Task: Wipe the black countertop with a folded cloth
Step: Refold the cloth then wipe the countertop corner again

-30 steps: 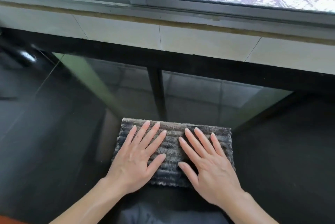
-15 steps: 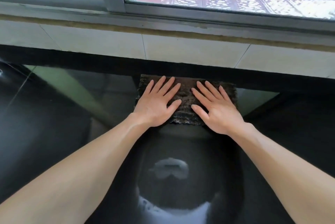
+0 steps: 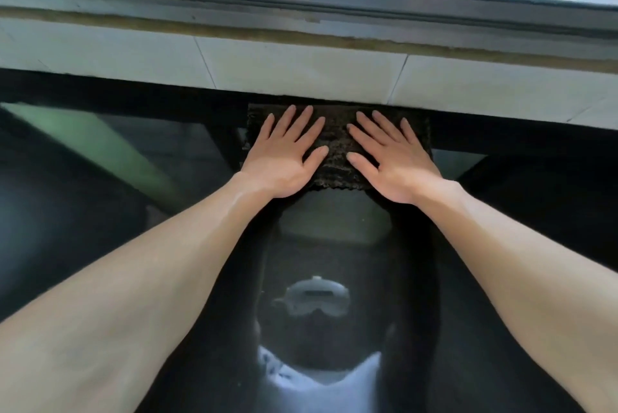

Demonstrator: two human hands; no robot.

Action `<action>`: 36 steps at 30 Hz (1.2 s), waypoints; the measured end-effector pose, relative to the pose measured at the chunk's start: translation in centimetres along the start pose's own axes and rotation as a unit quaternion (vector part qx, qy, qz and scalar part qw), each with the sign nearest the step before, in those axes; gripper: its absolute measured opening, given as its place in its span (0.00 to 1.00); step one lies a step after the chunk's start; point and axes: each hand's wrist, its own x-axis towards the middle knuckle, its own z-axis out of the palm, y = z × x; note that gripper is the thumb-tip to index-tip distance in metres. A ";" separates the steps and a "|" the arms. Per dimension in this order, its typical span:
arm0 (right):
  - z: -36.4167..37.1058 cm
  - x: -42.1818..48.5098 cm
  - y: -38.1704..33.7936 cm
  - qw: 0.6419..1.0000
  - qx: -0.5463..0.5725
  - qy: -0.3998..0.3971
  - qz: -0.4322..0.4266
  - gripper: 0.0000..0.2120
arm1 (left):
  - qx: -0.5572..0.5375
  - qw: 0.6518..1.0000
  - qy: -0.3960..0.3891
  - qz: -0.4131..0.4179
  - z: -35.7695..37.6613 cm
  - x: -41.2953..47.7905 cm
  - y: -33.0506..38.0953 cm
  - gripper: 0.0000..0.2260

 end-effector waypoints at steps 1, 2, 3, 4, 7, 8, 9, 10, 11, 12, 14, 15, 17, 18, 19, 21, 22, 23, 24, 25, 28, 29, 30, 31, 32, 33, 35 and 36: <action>0.1 -1.0 0.7 1.000 0.002 0.005 -0.002 0.31 | 0.001 1.000 0.006 -0.002 0.2 -0.4 1.2 0.27; 0.1 -2.1 1.3 1.000 0.007 0.008 -0.003 0.31 | -0.001 1.000 0.007 -0.003 0.4 -0.9 2.4 0.28; 0.2 -3.5 1.8 1.000 0.011 0.009 -0.005 0.31 | -0.006 1.000 0.007 -0.004 0.5 -1.5 3.7 0.28; 0.3 -4.7 2.0 1.000 0.015 0.008 -0.006 0.31 | -0.011 1.000 0.004 -0.004 0.6 -2.3 4.7 0.28; 0.8 -8.9 2.3 1.000 0.013 0.014 -0.013 0.32 | -0.010 1.000 0.001 -0.009 1.1 -5.6 7.7 0.29; 1.0 -10.3 2.1 1.000 0.011 0.017 -0.017 0.32 | -0.009 1.000 0.001 -0.011 1.3 -6.9 8.5 0.30; 1.0 -12.0 2.0 0.999 0.009 0.021 -0.023 0.32 | -0.009 1.000 0.000 -0.015 1.5 -8.4 9.7 0.30; 1.3 -13.4 1.7 0.999 0.011 0.025 -0.026 0.31 | -0.012 1.000 0.000 -0.020 1.8 -9.8 10.5 0.30; 1.6 -15.1 1.5 0.999 0.014 0.028 -0.028 0.30 | -0.016 1.000 0.003 -0.023 2.1 -11.3 11.6 0.29; 1.8 -16.9 1.3 0.999 0.015 0.030 -0.029 0.30 | -0.016 1.000 0.004 -0.024 2.4 -12.8 12.6 0.29; 2.5 -20.2 0.7 0.999 0.016 0.029 -0.028 0.28 | -0.012 1.000 0.004 -0.018 3.1 -15.5 14.4 0.28; 2.9 -22.0 0.5 0.999 0.017 0.029 -0.028 0.28 | -0.011 1.000 0.007 -0.013 3.4 -16.9 15.3 0.27; 3.5 -25.5 0.1 0.999 0.024 0.030 -0.029 0.28 | -0.023 1.000 0.011 -0.001 3.9 -19.6 17.1 0.27; 3.7 -27.1 -0.1 0.999 0.027 0.031 -0.029 0.28 | -0.033 0.999 0.012 0.006 4.2 -20.8 18.0 0.27; 4.0 -28.6 -0.1 0.999 0.026 0.035 -0.030 0.27 | -0.038 0.999 0.013 0.015 4.5 -21.9 18.8 0.27; 4.4 -31.0 0.1 0.998 0.014 0.043 -0.033 0.27 | -0.035 0.999 0.013 0.030 5.1 -23.5 20.2 0.27; 4.5 -31.7 0.2 0.998 0.008 0.044 -0.035 0.28 | -0.030 0.999 0.012 0.034 5.3 -23.9 20.7 0.27; 4.4 -32.1 0.3 0.998 0.002 0.046 -0.037 0.28 | -0.026 0.999 0.012 0.035 5.4 -24.1 21.0 0.27; 4.4 -32.2 0.4 0.998 -0.002 0.047 -0.039 0.28 | -0.026 0.999 0.013 0.036 5.4 -24.1 21.2 0.27; 4.3 -32.1 0.6 0.998 -0.001 0.047 -0.041 0.28 | -0.029 0.999 0.014 0.037 5.4 -23.9 21.3 0.27; 3.7 -30.9 1.6 0.998 0.017 0.039 -0.041 0.28 | -0.043 0.998 0.017 0.036 4.9 -22.2 21.2 0.27; 3.4 -30.1 2.4 0.998 0.020 0.035 -0.037 0.28 | -0.047 0.998 0.013 0.031 4.8 -21.1 21.2 0.26; 3.0 -29.1 3.3 0.999 0.019 0.033 -0.030 0.28 | -0.052 0.998 0.009 0.025 4.6 -19.7 21.2 0.26; 2.6 -27.9 4.4 0.999 0.018 0.030 -0.020 0.28 | -0.056 0.998 0.007 0.021 4.3 -17.8 21.2 0.27; 2.1 -26.5 5.7 1.000 0.016 0.025 -0.009 0.28 | -0.053 0.998 0.008 0.018 4.1 -15.6 21.3 0.27; 1.6 -24.9 7.0 1.000 0.013 0.021 0.001 0.29 | -0.044 0.999 0.007 0.016 3.9 -13.3 21.3 0.28; 0.6 -21.9 9.7 1.000 0.004 0.016 0.023 0.31 | -0.024 1.000 0.002 0.015 3.5 -8.8 21.5 0.29; 0.3 -20.5 11.0 0.999 -0.001 0.015 0.033 0.31 | -0.018 1.000 -0.001 0.016 3.4 -6.7 21.6 0.29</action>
